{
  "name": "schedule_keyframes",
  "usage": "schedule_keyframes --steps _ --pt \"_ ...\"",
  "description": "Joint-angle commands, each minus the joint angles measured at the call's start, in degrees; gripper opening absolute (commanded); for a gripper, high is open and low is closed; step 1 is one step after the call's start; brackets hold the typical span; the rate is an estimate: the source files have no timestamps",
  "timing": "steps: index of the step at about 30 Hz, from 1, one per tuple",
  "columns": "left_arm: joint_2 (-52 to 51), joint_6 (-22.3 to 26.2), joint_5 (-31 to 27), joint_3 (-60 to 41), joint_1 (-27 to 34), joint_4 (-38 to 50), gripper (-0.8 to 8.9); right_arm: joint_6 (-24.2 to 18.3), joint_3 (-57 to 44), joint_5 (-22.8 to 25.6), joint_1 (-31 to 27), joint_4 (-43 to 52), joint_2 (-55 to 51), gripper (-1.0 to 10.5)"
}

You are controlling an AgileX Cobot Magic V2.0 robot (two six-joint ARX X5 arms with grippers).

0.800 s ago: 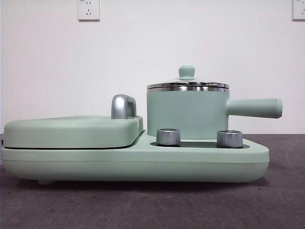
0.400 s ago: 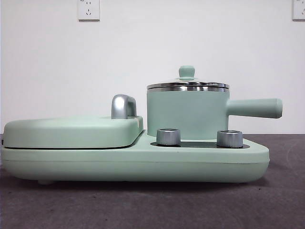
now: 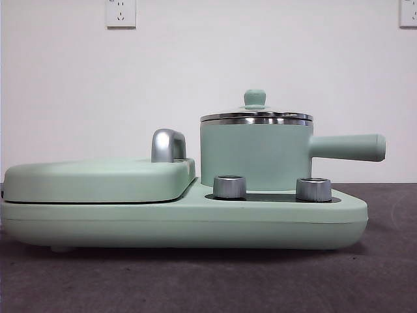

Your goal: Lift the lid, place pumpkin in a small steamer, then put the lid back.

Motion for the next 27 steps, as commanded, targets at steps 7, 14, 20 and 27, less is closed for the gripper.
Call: schedule_keyframes --steps 7,14,20,27 --pt "-12.94 8.5 3.89 -22.4 15.74 27.45 0.06 -0.66 0.59 0.2 0.44 0.61 0.28 0.4" --pt "-25.77 8.83 2.05 -40.83 28.72 36.81 0.06 -0.66 0.59 0.22 0.44 0.61 0.28 0.4" --pt "-26.1 8.17 0.7 -47.74 32.85 35.21 0.06 -0.63 0.59 0.22 0.44 0.61 0.26 0.4" --pt "-26.08 9.88 0.2 -49.29 37.16 33.09 0.06 -0.66 0.59 0.2 0.44 0.61 0.28 0.4"
